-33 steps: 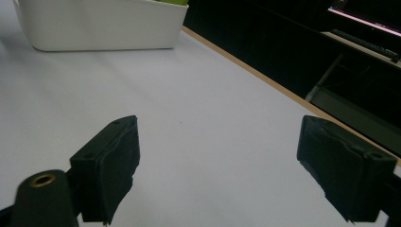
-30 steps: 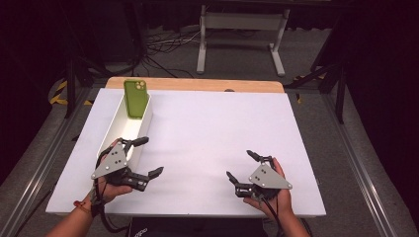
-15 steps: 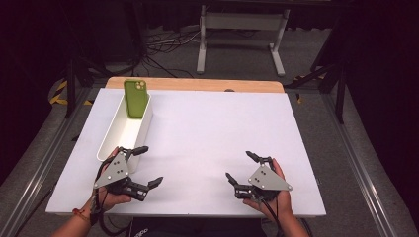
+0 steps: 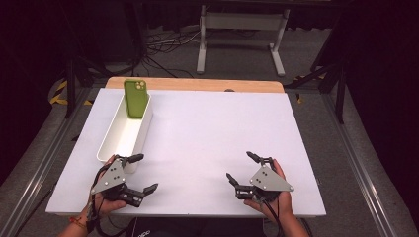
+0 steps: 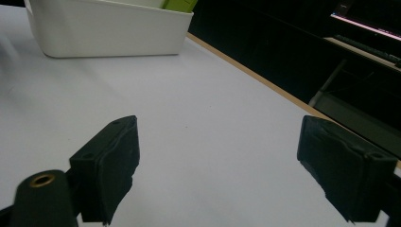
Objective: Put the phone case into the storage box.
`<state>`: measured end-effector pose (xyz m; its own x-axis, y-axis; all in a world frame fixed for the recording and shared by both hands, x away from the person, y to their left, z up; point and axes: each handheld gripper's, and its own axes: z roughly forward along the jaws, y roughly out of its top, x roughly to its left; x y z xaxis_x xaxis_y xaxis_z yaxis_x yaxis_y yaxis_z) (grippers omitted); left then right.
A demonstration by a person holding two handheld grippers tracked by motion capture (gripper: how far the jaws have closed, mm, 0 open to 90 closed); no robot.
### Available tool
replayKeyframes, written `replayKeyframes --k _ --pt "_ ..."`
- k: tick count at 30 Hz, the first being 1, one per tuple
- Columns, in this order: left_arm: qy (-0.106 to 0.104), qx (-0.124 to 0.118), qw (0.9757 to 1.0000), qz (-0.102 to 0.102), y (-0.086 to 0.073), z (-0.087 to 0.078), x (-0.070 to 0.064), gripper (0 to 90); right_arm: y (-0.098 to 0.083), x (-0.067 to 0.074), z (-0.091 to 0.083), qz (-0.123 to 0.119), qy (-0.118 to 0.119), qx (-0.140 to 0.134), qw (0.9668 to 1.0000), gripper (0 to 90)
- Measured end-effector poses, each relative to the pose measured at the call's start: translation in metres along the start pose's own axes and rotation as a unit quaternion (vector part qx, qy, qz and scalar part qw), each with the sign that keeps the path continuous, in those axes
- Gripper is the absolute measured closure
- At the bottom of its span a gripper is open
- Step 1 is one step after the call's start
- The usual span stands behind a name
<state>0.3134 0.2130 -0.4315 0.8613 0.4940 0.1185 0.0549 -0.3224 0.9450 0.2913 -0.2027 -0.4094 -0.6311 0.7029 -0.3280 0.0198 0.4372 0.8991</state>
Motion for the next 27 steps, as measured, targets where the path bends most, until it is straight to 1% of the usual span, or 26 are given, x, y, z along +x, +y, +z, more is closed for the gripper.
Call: replayKeyframes --k 1,2,3,5,7,8,11,12,14,16,19,22,24,27 --pt "-0.001 -0.005 1.0 -0.006 -0.0004 -0.0013 0.0007 2.8 -0.0003 0.0003 -0.0005 0.0 0.0 0.0 1.0 15.0" --pt "0.001 -0.01 0.9999 -0.008 -0.0009 -0.0011 0.0007 2.8 -0.0013 0.0009 -0.0009 0.001 0.0 0.001 1.0 15.0" --pt "0.001 -0.009 0.9999 -0.01 -0.0013 -0.0013 0.0011 2.8 -0.002 0.0012 -0.001 -0.001 0.001 0.003 1.0 15.0" --pt "0.003 -0.004 1.0 -0.005 -0.0013 -0.0018 0.0019 2.8 -0.0027 0.0014 -0.0003 -0.007 0.0 0.004 1.0 15.0" --pt "0.004 -0.003 1.0 -0.003 -0.0015 -0.0015 0.0022 2.8 -0.0026 0.0013 -0.0002 -0.008 0.0 0.003 1.0 15.0" --pt "0.005 -0.008 0.9999 -0.005 -0.0021 -0.0007 0.0022 2.8 -0.0024 0.001 -0.0003 -0.008 0.001 0.002 1.0 15.0" --pt "0.003 -0.008 0.9998 -0.016 -0.0028 0.0001 0.0016 2.9 -0.0023 0.0007 -0.0011 -0.008 0.0 0.0 1.0 15.0" --pt "0.007 -0.004 0.9999 -0.015 -0.0027 0.0003 0.0017 3.1 -0.0024 0.0009 -0.0017 -0.009 0.002 0.0 1.0 15.0" --pt "0.007 -0.007 0.9998 -0.019 -0.0027 0.0009 0.001 3.8 -0.0029 0.0016 -0.0026 -0.009 0.004 -0.001 1.0 15.0" --pt "0.005 -0.003 0.9999 -0.015 -0.0014 0.0004 -0.0006 3.8 -0.0033 0.0019 -0.003 -0.01 0.004 -0.001 0.9999 15.0" --pt "0.005 -0.004 0.9999 -0.011 -0.0017 0.0016 -0.002 3.8 -0.0028 0.002 -0.0036 -0.013 0.003 -0.001 0.9999 15.0" --pt "0.009 0.001 1.0 0.002 -0.0015 0.001 -0.0036 3.7 -0.0015 0.0025 -0.0047 -0.013 0.001 -0.002 0.9999 15.0" --pt "0.012 -0.005 0.9999 -0.003 -0.002 0.0003 -0.0031 3.7 -0.0009 0.0025 -0.0046 -0.011 -0.002 -0.002 0.9999 15.0" --pt "0.011 -0.001 0.9999 -0.005 -0.0024 -0.0009 -0.0029 3.9 -0.0007 0.0018 -0.0037 -0.009 -0.002 -0.003 1.0 15.0"
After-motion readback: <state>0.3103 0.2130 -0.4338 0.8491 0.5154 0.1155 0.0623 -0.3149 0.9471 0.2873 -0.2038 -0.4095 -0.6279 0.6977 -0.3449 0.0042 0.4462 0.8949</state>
